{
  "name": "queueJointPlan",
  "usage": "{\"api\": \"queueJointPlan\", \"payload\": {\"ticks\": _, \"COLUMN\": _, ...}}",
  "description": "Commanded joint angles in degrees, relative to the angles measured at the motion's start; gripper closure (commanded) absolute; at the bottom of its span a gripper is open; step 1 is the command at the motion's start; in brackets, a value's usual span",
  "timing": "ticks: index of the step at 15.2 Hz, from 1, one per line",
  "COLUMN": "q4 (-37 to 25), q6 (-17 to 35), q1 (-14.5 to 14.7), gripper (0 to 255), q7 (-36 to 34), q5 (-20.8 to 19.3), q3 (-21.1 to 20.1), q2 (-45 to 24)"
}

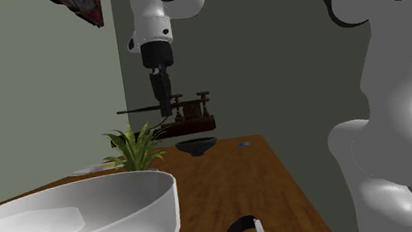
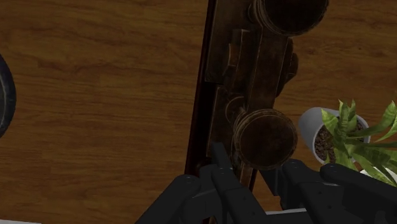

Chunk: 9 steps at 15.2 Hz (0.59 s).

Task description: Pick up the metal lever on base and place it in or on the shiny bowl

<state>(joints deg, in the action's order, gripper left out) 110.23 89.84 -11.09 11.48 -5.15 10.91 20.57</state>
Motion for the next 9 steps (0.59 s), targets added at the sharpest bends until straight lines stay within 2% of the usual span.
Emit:
{"api": "queueJointPlan", "payload": {"ticks": 1, "q4": -1.7, "q6": -1.4, "q1": 0.0, "gripper": 255, "q7": 0.1, "q5": 0.0, "q3": 0.0, "q2": -0.3}}
{"api": "queueJointPlan", "payload": {"ticks": 8, "q4": -8.7, "q6": -6.7, "q1": 0.1, "gripper": 255, "q7": 0.5, "q5": 0.3, "q3": 0.0, "q2": -2.1}}
{"api": "queueJointPlan", "payload": {"ticks": 9, "q4": -8.5, "q6": -6.8, "q1": 0.6, "gripper": 255, "q7": -0.9, "q5": 0.6, "q3": -1.0, "q2": -1.8}}
